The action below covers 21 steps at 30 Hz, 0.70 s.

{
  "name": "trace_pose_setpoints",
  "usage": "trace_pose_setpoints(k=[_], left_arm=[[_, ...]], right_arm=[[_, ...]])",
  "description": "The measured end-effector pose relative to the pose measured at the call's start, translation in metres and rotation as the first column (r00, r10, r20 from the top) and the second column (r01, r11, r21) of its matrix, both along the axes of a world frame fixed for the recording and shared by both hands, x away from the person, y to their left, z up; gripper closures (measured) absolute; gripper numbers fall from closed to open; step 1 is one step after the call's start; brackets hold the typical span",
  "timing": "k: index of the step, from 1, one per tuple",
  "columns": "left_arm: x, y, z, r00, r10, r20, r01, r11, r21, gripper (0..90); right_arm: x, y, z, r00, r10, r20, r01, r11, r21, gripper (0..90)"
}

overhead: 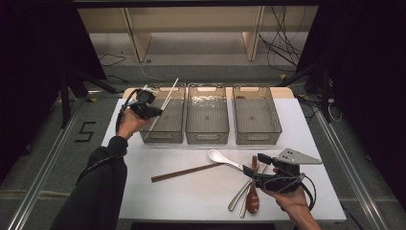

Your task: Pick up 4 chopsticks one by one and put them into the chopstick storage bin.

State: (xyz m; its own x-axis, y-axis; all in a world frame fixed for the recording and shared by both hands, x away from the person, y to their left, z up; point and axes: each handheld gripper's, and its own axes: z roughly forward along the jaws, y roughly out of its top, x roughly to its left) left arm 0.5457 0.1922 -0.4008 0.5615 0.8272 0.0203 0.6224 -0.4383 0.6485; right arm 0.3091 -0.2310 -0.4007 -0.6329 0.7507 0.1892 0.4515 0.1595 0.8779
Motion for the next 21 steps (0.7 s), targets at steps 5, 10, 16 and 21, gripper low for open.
trace_pose_setpoints(k=[5,10,16,21], left_arm=[[0.001,0.0,-0.002,0.9999,0.006,-0.012,-0.006,1.0,0.005,83.2],[0.001,0.002,-0.006,0.9997,0.016,-0.016,-0.016,0.9998,0.015,82.8],[0.001,0.004,-0.011,0.9994,0.028,-0.02,-0.028,0.9995,0.015,82.6],[-0.001,0.006,-0.007,0.9993,0.037,-0.01,-0.037,0.9993,0.007,79.2]], right_arm=[[0.0,0.0,0.0,1.0,-0.001,0.0,0.001,1.0,0.002,28.1],[0.0,0.0,0.0,1.0,0.0,0.001,0.0,1.0,0.001,28.1],[0.0,0.0,0.0,1.0,0.0,0.0,0.0,1.0,0.0,28.1],[0.0,0.0,0.0,1.0,0.0,0.001,0.0,1.0,0.001,28.2]])
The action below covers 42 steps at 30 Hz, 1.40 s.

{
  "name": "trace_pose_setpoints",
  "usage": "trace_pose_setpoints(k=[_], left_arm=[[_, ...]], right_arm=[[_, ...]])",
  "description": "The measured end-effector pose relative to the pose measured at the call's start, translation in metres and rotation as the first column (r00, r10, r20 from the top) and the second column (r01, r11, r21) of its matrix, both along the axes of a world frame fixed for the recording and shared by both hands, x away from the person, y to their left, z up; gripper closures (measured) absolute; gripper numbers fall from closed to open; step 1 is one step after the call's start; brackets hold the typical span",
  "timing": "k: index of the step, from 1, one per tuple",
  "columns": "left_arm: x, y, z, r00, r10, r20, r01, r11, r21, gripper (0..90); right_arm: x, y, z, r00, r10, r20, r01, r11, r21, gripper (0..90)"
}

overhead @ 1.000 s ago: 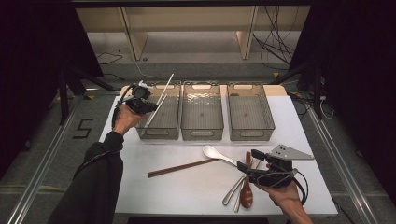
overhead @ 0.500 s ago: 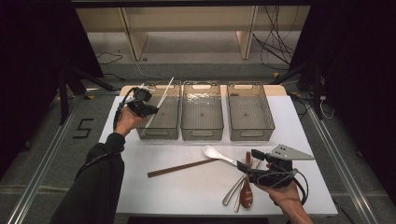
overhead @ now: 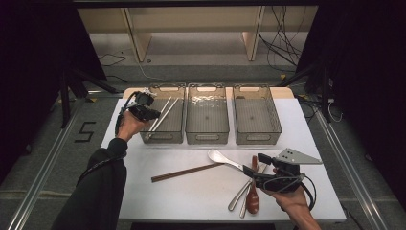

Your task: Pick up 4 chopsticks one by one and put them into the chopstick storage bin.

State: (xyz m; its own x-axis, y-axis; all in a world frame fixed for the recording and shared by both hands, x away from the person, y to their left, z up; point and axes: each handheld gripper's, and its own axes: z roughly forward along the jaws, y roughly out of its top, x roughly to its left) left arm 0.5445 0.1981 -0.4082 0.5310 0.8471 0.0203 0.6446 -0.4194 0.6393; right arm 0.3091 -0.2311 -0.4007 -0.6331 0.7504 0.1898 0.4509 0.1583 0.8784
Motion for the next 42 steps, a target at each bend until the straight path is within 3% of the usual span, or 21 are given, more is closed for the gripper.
trace_pose_setpoints(k=[5,7,11,15,18,20,26,30,42], left_arm=[[-0.009,-0.003,0.007,0.9995,-0.027,-0.015,0.027,0.9996,-0.011,65.5],[-0.015,-0.003,0.011,0.9994,-0.019,-0.029,0.018,0.9991,-0.039,56.9],[-0.03,-0.004,0.016,0.9981,-0.039,-0.048,0.036,0.9977,-0.057,44.8],[-0.047,-0.007,0.018,0.995,-0.088,-0.047,0.084,0.9934,-0.078,40.0],[-0.055,-0.014,0.02,0.9885,-0.136,-0.067,0.134,0.9902,-0.041,35.2],[-0.06,-0.018,0.022,0.9833,-0.169,-0.068,0.165,0.9845,-0.059,30.9],[-0.077,-0.027,0.018,0.969,-0.229,-0.093,0.228,0.9735,-0.019,27.5],[-0.088,-0.032,0.012,0.954,-0.277,-0.115,0.279,0.9602,0.006,25.1],[-0.107,-0.041,-0.004,0.9333,-0.316,-0.171,0.328,0.9433,0.049,20.9]], right_arm=[[0.0,0.0,0.0,1.0,-0.001,-0.001,0.001,1.0,-0.002,28.1],[0.0,0.0,0.0,1.0,-0.001,0.001,0.001,1.0,-0.002,28.1],[0.0,0.0,0.0,1.0,-0.002,0.0,0.002,1.0,-0.003,28.1],[0.0,0.001,0.0,1.0,-0.002,0.002,0.002,1.0,-0.005,28.1],[0.0,0.001,0.0,1.0,-0.003,0.002,0.003,1.0,-0.003,28.1],[0.0,0.001,0.0,1.0,-0.002,0.001,0.002,1.0,-0.006,28.1],[0.0,0.0,0.0,1.0,-0.001,0.004,0.001,1.0,-0.004,28.1],[0.0,0.0,0.0,1.0,-0.001,0.002,0.001,1.0,-0.004,28.1],[-0.001,0.0,0.0,1.0,0.0,0.004,0.0,1.0,-0.005,28.2]])
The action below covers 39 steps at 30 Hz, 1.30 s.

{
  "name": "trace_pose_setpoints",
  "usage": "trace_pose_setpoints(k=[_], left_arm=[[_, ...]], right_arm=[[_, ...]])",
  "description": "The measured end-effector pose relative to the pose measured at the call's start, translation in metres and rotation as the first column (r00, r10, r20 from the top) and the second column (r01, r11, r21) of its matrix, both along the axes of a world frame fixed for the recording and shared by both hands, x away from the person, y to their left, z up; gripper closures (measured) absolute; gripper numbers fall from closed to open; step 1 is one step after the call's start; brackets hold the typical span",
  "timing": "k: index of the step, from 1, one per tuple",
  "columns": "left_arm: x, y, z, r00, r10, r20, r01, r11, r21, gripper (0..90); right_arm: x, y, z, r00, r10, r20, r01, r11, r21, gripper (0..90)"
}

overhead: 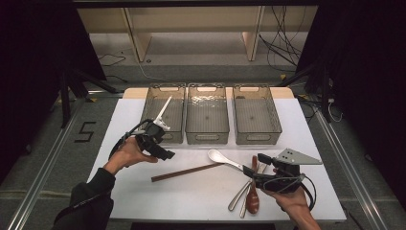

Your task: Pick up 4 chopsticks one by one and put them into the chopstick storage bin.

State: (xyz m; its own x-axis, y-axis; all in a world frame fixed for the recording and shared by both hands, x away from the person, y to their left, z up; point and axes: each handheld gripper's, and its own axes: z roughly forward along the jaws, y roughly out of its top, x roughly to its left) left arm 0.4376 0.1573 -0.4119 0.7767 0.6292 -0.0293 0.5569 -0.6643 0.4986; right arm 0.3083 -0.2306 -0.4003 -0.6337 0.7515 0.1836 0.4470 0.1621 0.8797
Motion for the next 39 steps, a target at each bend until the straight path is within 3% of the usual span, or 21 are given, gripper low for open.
trace_pose_setpoints(k=[4,13,18,27,30,39], left_arm=[[-0.005,-0.002,-0.007,0.9985,-0.052,-0.018,0.053,0.9973,0.052,20.3],[-0.008,-0.006,-0.016,0.9963,-0.07,-0.051,0.075,0.9914,0.108,20.5],[-0.01,-0.007,-0.021,0.9938,-0.086,-0.071,0.096,0.9844,0.148,22.2],[-0.012,-0.01,-0.031,0.986,-0.102,-0.131,0.125,0.9765,0.176,35.8],[-0.012,-0.011,-0.035,0.9792,-0.121,-0.162,0.151,0.971,0.186,41.1],[-0.013,-0.015,-0.044,0.9693,-0.147,-0.197,0.185,0.9632,0.195,55.6]], right_arm=[[0.0,0.001,0.0,1.0,0.0,0.0,0.0,1.0,-0.001,28.1],[0.0,0.001,0.0,1.0,0.003,0.003,-0.003,1.0,-0.004,28.1],[0.0,0.001,0.0,1.0,0.003,0.003,-0.003,1.0,-0.005,28.1],[0.0,0.001,0.0,1.0,0.005,0.004,-0.005,1.0,-0.005,28.1],[0.0,0.001,0.0,1.0,0.007,0.004,-0.007,0.9999,-0.008,28.1],[0.0,0.001,0.0,1.0,0.005,0.002,-0.005,1.0,-0.008,28.1]])
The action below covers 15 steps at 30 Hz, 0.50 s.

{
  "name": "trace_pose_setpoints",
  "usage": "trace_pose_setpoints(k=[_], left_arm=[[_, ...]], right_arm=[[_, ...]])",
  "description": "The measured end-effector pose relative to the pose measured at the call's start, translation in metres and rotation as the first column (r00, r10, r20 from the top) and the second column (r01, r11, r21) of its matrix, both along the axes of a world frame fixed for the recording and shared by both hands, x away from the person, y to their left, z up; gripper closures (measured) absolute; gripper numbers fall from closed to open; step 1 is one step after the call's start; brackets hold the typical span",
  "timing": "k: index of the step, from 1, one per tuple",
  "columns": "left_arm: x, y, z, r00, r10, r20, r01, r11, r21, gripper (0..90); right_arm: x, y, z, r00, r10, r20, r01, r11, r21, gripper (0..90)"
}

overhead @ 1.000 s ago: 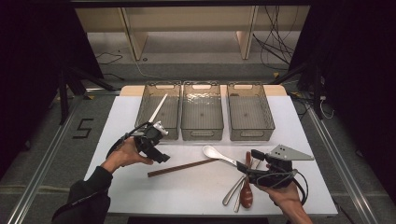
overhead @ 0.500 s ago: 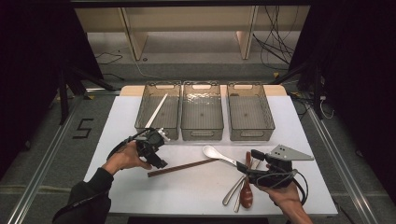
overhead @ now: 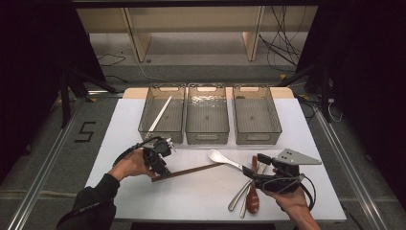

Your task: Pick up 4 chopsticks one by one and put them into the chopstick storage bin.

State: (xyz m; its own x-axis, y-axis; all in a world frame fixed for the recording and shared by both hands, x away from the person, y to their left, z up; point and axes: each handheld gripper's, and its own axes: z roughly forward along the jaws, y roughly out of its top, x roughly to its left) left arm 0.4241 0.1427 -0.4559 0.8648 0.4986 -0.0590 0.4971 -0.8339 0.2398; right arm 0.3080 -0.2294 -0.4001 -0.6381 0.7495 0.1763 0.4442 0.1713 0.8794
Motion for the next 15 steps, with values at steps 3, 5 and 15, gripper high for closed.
trace_pose_setpoints(k=[3,5,15], left_arm=[[-0.0006,-0.0006,-0.0004,1.0,-0.006,-0.003,0.006,1.0,0.0,61.1],[-0.001,-0.0009,-0.0005,0.9999,-0.015,-0.006,0.015,0.9999,0.0,63.6],[-0.004,-0.0049,-0.0046,0.9982,-0.056,-0.021,0.057,0.9983,0.015,69.8]], right_arm=[[0.0,0.0,0.0,1.0,0.0,0.0,0.0,1.0,0.0,28.1],[0.0,-0.0001,0.0,1.0,0.001,0.0,-0.001,1.0,0.0,28.1],[-0.0001,-0.0001,0.0,1.0,0.001,0.0,-0.001,1.0,0.0,28.1]])
